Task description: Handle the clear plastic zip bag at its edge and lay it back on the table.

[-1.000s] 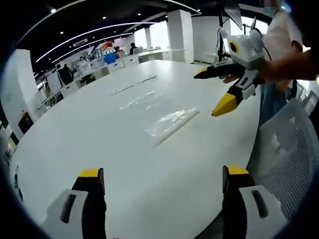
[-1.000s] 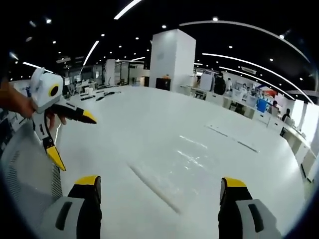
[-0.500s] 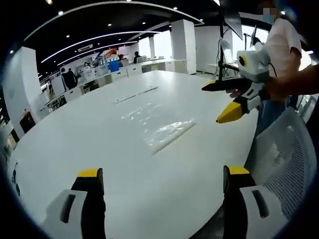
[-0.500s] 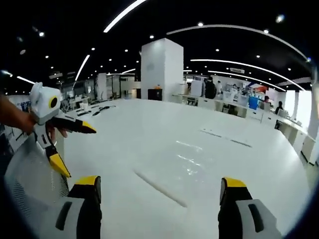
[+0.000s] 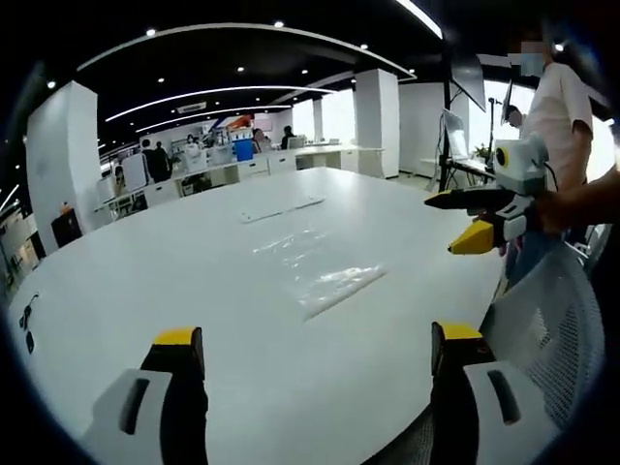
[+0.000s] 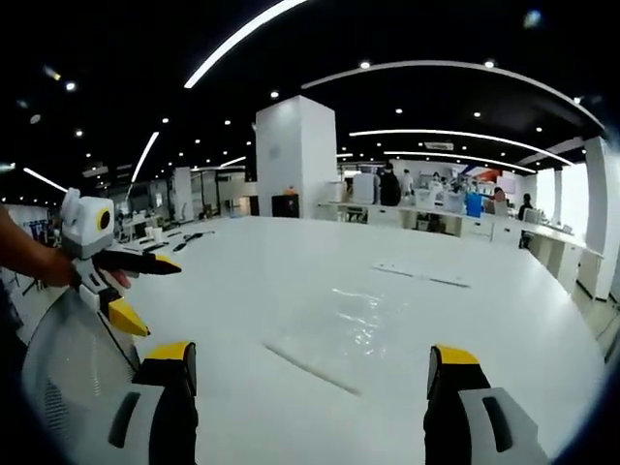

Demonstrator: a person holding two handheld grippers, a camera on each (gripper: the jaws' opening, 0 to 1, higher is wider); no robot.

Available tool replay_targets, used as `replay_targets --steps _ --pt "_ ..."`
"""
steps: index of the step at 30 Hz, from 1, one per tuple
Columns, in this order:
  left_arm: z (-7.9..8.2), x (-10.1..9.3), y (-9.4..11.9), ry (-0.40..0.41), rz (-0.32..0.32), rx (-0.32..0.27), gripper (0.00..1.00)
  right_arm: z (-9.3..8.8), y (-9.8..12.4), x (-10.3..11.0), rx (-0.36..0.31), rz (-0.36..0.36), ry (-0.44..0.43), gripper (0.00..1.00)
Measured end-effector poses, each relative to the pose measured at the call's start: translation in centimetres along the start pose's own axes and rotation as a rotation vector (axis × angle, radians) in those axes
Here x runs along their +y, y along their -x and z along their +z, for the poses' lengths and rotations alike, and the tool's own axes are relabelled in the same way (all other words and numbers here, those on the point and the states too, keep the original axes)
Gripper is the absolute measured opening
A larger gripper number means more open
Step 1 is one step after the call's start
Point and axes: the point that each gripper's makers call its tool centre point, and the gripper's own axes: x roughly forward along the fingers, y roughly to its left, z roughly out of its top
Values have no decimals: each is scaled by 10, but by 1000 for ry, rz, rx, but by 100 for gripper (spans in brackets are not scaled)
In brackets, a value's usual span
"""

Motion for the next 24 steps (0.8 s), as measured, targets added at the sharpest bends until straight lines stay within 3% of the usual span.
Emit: replay_targets --steps 10,24 --pt "-5 -5 20 -8 19 -4 93 1 16 -3 -13 -32 8 100" --pt "1 -7 28 -14 46 -29 89 -7 24 3 -22 -35 -19 100"
